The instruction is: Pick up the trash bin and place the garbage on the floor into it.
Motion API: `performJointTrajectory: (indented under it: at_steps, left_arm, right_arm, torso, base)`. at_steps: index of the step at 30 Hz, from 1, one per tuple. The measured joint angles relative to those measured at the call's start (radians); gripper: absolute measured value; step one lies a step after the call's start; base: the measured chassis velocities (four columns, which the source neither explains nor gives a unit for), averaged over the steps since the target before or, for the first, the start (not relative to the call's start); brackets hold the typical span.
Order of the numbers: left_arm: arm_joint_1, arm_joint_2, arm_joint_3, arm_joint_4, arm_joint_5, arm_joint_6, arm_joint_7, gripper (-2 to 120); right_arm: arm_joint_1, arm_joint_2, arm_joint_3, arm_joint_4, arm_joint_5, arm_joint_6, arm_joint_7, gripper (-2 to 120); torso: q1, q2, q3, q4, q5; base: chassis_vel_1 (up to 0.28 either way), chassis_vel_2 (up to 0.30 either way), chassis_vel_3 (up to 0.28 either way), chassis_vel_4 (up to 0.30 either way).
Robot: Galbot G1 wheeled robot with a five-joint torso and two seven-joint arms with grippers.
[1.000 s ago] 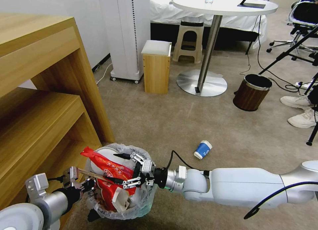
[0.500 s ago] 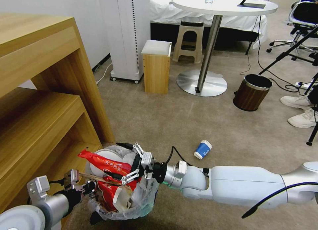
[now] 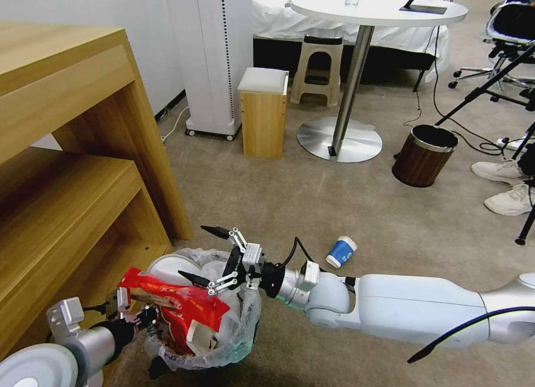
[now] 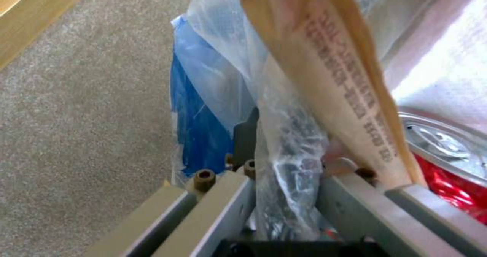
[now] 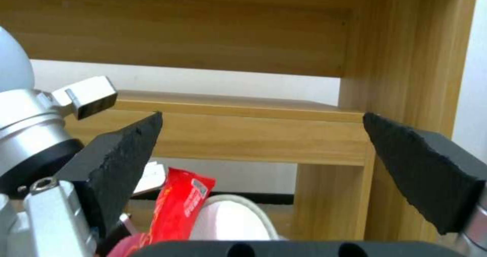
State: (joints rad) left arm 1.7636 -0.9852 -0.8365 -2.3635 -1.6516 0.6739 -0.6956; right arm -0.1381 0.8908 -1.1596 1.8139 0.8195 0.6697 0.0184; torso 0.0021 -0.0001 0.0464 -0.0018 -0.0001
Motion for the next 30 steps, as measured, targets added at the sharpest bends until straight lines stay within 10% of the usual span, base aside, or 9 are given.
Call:
performJointTrajectory:
  at_steps: [30]
  left_arm:
    - [0.066, 0.014, -0.026, -0.033, -0.045, 0.000, -0.050, 0]
  right_arm:
    - [-0.101, -0.066, 0.174, -0.086, -0.030, 0.007, -0.004, 100]
  torso:
    - [0.000, 0.000, 0.000, 0.0001, 0.0001]
  base:
    - [0.000, 0.000, 0.000, 0.000]
